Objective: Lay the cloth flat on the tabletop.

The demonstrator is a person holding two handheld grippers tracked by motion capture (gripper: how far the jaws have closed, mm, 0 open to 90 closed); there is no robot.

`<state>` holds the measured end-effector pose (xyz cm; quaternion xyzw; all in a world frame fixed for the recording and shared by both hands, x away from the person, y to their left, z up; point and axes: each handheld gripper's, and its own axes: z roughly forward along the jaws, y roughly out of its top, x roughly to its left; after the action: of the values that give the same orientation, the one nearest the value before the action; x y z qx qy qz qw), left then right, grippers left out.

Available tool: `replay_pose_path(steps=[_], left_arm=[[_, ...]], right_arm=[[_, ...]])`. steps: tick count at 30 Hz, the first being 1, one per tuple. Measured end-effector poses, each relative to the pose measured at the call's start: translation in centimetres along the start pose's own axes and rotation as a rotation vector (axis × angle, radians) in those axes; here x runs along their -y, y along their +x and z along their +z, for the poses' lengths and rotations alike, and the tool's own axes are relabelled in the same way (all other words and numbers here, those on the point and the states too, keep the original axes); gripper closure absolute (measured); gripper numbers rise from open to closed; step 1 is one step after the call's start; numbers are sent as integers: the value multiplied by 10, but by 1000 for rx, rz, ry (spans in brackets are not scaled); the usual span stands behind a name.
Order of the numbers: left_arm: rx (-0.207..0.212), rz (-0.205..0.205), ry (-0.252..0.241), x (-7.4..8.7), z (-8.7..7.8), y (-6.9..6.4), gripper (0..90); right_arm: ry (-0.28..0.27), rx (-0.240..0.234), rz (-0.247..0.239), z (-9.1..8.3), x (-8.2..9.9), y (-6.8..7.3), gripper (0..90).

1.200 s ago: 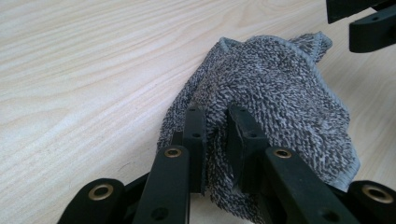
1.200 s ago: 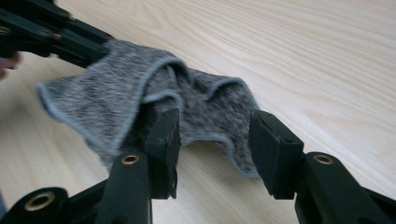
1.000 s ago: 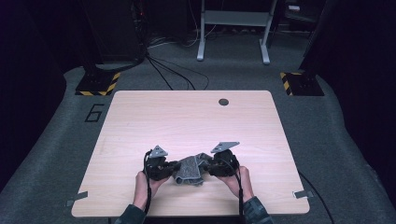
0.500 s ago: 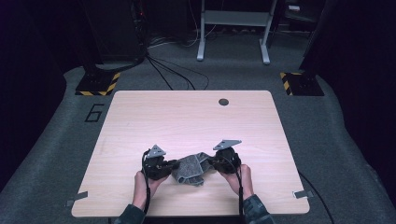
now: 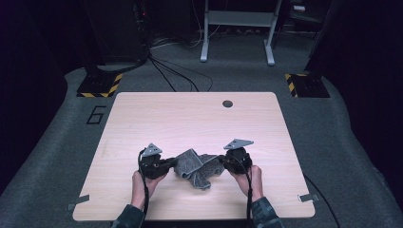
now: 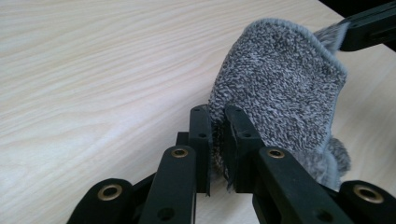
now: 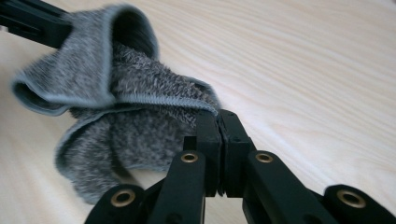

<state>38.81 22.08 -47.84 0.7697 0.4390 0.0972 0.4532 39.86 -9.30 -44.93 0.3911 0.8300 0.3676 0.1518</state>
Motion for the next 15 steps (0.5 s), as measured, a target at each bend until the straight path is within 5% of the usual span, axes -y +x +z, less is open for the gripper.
replay_pose_path(steps=[8, 15], left_arm=[[-29, -63, 6, 6, -3, 15, 733], [-81, -59, -12, -9, -12, 17, 389]], right_arm=[[-22, 64, 39, -12, 6, -14, 884], [-7, 33, 24, -11, 5, -10, 881]])
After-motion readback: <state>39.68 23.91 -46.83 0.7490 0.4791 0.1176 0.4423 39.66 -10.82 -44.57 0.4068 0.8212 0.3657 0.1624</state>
